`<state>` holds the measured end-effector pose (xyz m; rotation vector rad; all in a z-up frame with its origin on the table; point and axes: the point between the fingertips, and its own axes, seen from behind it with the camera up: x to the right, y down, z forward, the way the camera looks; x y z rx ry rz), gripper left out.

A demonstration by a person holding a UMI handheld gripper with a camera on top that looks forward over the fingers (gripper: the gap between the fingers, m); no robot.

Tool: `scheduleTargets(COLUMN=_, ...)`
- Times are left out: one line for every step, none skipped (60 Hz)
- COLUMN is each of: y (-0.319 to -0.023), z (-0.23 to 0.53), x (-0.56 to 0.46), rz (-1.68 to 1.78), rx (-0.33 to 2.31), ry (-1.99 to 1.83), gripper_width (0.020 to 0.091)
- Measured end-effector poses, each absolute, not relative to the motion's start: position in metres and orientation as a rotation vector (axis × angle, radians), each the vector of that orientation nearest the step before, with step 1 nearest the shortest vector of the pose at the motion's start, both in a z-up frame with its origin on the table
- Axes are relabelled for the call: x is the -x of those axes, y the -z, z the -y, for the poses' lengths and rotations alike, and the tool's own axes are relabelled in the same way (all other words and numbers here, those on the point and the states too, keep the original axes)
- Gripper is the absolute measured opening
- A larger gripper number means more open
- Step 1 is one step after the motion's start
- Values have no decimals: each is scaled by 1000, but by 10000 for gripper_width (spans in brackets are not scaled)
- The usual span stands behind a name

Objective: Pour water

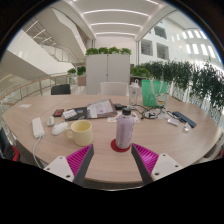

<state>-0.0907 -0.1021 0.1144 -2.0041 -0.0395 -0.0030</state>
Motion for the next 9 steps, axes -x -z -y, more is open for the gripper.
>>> scheduleTargets(y=-120, z=111, x=93, rz=39, rx=2003, ry=14, gripper_width=832)
scheduleTargets(y=-123, z=115, x=94, rz=38, rx=1999, ry=22, gripper_width=833)
scheduleTargets(y=-129, z=123, x=97, rz=35, rx=1997, ry=31, gripper_width=833)
scheduleTargets(y=-137, z=130, x=101, rz=29, rx=1998, ry=40, gripper_width=834)
scheduleTargets(y=-143, z=138, x=103, rz=22, rx=2002, ry=51, gripper_width=833)
scheduleTargets(y=-148, z=146, x=105, rz=15, rx=2006, ry=60, gripper_width=832)
scheduleTargets(y=-152, z=154, x=107, rz=9, rx=2010, ry=68, gripper_width=831)
scheduleTargets(y=-157, z=161, x=110, rz=5, rx=2012, ry=74, gripper_width=832)
scheduleTargets(y=-162, z=168, x=112, rz=2, rx=2013, ry=79, gripper_width=832)
